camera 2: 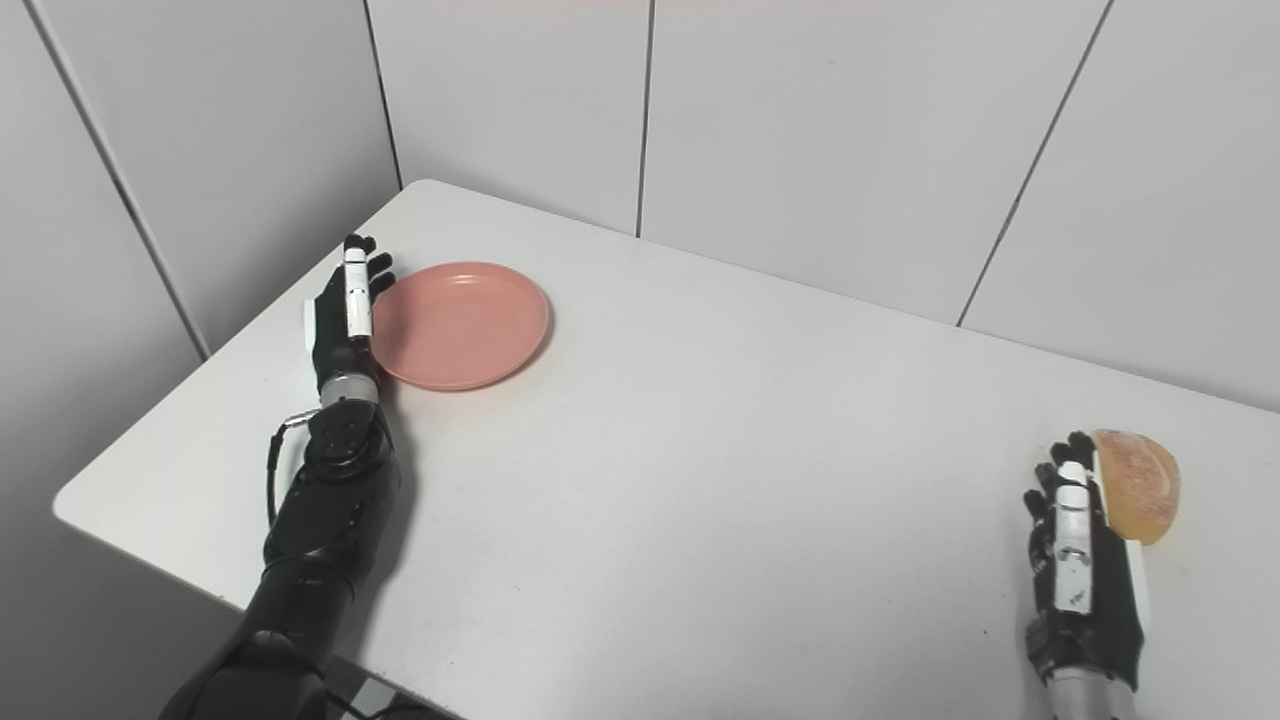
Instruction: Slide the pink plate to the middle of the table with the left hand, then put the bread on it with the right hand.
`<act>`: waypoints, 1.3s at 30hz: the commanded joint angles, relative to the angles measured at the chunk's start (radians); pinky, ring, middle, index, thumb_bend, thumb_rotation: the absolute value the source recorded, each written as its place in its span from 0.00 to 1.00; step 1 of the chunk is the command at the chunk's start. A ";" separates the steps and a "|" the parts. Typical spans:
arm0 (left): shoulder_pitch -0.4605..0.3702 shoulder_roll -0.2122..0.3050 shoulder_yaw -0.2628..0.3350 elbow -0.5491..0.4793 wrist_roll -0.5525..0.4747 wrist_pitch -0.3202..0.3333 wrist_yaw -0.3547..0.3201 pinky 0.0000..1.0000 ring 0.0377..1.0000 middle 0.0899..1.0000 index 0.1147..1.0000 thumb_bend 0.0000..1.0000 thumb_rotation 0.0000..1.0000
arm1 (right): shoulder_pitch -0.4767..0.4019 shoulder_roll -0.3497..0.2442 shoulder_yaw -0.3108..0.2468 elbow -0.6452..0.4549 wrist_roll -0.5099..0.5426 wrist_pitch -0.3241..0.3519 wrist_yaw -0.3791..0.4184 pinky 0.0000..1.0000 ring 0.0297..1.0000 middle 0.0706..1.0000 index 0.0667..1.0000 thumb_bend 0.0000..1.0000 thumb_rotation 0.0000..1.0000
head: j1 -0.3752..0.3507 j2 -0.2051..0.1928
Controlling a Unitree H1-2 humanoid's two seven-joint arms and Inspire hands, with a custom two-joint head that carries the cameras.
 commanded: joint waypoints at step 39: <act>-0.034 -0.190 -0.233 -0.116 -0.030 0.147 -0.221 0.86 0.85 0.83 0.81 0.59 1.00 | -0.037 0.002 -0.006 0.005 0.000 -0.031 -0.009 1.00 1.00 1.00 1.00 0.52 0.91 | -0.040 0.021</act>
